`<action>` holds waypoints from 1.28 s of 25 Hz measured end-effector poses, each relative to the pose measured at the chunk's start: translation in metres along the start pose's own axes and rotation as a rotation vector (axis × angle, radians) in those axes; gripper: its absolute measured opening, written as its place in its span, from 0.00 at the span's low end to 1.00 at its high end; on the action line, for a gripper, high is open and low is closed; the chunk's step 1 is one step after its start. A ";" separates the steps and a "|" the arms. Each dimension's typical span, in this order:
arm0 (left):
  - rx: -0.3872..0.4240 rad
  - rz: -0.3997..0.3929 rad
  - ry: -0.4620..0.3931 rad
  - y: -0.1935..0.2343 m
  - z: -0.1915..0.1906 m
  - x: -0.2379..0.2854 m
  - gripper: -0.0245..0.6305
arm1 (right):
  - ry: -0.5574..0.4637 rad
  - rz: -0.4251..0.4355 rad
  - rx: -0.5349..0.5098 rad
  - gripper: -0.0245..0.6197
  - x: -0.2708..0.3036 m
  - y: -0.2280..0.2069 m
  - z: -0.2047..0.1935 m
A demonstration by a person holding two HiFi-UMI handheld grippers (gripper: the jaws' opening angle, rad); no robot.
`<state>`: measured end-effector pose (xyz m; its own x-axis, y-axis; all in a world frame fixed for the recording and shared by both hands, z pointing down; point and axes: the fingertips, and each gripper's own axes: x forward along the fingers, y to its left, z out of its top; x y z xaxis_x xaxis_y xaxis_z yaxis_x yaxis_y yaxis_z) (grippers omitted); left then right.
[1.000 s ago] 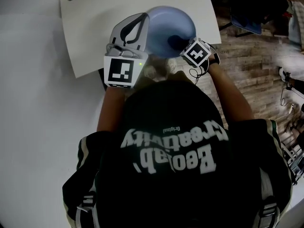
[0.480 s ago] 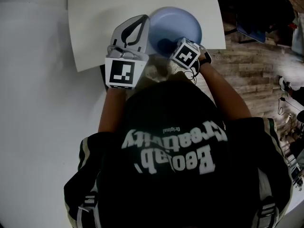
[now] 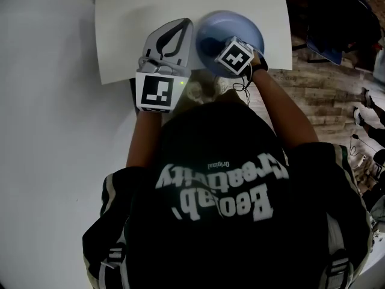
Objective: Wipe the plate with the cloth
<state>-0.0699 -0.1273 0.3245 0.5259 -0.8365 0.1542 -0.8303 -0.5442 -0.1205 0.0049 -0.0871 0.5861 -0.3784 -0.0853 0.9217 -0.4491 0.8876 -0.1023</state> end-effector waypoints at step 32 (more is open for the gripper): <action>-0.002 -0.088 -0.007 -0.019 0.007 0.015 0.04 | 0.074 -0.178 0.179 0.24 -0.046 -0.074 -0.080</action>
<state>-0.0445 -0.1300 0.3221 0.5981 -0.7859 0.1568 -0.7813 -0.6154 -0.1045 0.1210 -0.1126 0.5810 -0.2231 -0.1941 0.9553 -0.6421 0.7666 0.0058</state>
